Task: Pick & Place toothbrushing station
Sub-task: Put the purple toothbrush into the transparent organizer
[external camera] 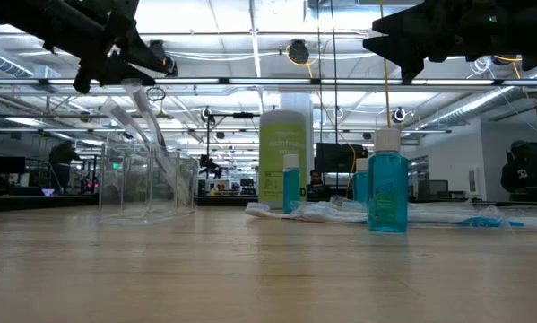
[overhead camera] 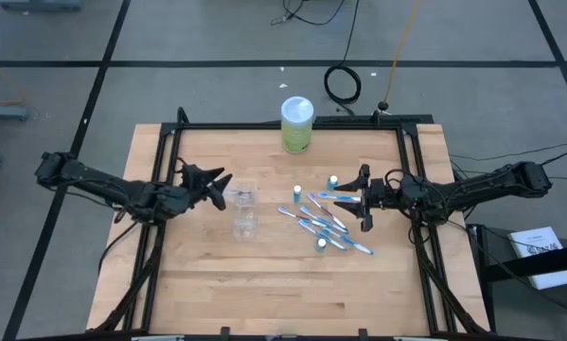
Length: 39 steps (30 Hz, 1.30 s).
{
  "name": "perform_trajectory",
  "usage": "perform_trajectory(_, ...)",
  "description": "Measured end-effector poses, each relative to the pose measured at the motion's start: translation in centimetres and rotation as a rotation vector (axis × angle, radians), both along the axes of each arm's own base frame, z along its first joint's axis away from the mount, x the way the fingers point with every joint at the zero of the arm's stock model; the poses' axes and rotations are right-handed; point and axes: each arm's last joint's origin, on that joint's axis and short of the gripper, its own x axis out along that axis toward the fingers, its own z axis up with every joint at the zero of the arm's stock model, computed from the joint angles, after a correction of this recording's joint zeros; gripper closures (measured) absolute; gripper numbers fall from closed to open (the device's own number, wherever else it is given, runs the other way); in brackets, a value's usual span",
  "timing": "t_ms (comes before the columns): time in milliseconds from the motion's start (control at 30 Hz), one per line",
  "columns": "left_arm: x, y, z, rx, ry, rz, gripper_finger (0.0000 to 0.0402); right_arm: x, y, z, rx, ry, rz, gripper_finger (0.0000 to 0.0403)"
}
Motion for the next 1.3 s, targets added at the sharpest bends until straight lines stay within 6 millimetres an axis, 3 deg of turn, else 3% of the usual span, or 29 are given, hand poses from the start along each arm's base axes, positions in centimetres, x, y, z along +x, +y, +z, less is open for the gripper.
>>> perform_trajectory(133,0.1,-0.3,0.3,0.007,-0.009,-0.061,0.0235,0.0,0.0,0.0,-0.008,0.001,0.0,0.0216)
perform_trajectory(300,0.6,-2.4,1.7,0.058,-0.077,-0.466,0.0248,0.0,0.0,-0.1,-0.011,0.006,-0.001,0.0216)
perform_trajectory(367,0.7,-3.4,1.4,0.027,-0.059,-0.625,0.0253,0.0,0.0,-0.1,-0.023,0.009,-0.004,0.0216)
perform_trajectory(433,0.8,-4.1,0.1,-0.034,0.028,-0.672,0.0258,0.0,0.0,-0.1,-0.026,0.01,-0.004,0.0216)
perform_trajectory(600,0.5,-4.0,-3.3,-0.107,0.271,-0.438,0.0271,0.1,0.0,-0.2,-0.03,0.017,-0.005,0.0216)
perform_trajectory(700,0.7,-3.6,-4.3,-0.102,0.3,-0.302,0.0273,0.2,0.0,-0.3,-0.031,0.023,-0.005,0.0216)
perform_trajectory(1300,1.1,-1.3,-4.1,0.084,0.317,-0.027,0.0273,0.2,0.0,-0.3,-0.027,0.018,-0.005,0.0216)
